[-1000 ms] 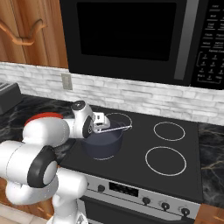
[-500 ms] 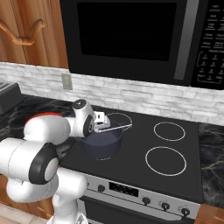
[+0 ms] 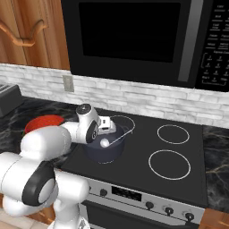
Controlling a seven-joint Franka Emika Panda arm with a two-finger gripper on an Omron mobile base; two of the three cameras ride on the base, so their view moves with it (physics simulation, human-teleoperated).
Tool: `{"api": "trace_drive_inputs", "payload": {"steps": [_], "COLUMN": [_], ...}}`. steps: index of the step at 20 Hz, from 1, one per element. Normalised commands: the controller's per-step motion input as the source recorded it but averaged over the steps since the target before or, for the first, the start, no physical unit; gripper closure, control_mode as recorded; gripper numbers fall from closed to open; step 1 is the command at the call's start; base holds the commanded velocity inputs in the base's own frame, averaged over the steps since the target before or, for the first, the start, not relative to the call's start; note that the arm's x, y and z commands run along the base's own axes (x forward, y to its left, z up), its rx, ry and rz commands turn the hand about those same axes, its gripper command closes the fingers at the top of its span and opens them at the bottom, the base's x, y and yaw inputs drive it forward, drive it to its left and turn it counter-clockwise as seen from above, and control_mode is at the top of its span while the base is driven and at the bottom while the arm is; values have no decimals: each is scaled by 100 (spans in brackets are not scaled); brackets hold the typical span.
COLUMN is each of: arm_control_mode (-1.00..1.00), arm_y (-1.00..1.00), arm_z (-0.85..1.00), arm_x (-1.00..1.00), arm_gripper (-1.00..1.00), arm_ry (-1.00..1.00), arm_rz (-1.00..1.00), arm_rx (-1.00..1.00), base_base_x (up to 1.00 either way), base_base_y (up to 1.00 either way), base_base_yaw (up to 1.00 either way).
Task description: Open the cabinet and move the ladle to the pot. Then close the cabinet.
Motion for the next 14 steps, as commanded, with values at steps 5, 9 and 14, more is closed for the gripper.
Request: {"api": "trace_drive_inputs", "payload": {"steps": [5,9,14], "arm_control_mode": [-100,-100,-100], "arm_y": [-22,-9,0], "arm_z": [15,38,64], "arm_x": [-53,-37,-17], "arm_gripper": [-100,-100,-100], "arm_ry": [-8,-3,-3], "arm_rz": [0,0,0], "arm_rx": [0,1,6], "base_base_x": [0,0,0], "base_base_y": [0,0,0], "base_base_yaw": [0,0,0]}}
